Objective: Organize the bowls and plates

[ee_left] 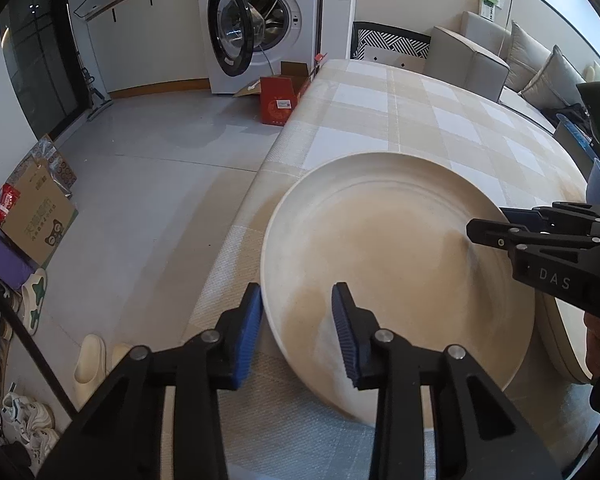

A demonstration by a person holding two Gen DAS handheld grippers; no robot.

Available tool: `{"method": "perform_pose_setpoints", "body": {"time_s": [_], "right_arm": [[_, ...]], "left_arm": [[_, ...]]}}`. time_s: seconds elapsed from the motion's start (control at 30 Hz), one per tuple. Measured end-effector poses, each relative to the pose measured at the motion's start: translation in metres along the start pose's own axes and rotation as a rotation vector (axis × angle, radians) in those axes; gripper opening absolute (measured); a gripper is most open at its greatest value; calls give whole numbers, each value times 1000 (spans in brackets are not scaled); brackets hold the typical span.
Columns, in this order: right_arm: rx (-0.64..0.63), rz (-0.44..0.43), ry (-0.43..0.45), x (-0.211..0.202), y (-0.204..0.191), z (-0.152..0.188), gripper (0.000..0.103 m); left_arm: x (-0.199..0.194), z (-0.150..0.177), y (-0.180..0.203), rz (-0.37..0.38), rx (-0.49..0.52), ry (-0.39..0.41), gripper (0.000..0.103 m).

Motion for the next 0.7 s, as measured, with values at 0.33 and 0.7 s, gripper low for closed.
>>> {"method": "perform_pose_setpoints", "body": {"time_s": [0.33,0.7], "right_arm": [[-13,14,0,0,-6,1,26],[-19,12,19,-9,-11,-4,26]], "left_arm": [[-5,0,-6,-19,-12,10,32],[-18,-4,-11,-26,-21,34,32]]}}
Point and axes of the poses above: each gripper's, at about its wrist camera, not at the fingertips, and x roughly the way its jaws point, y to its right, z to its underside, the point moved 4 cm from there along x, roughly the way its jaws point, and after that the axes turned 3 degrees about -z, right-handed, at the moved point
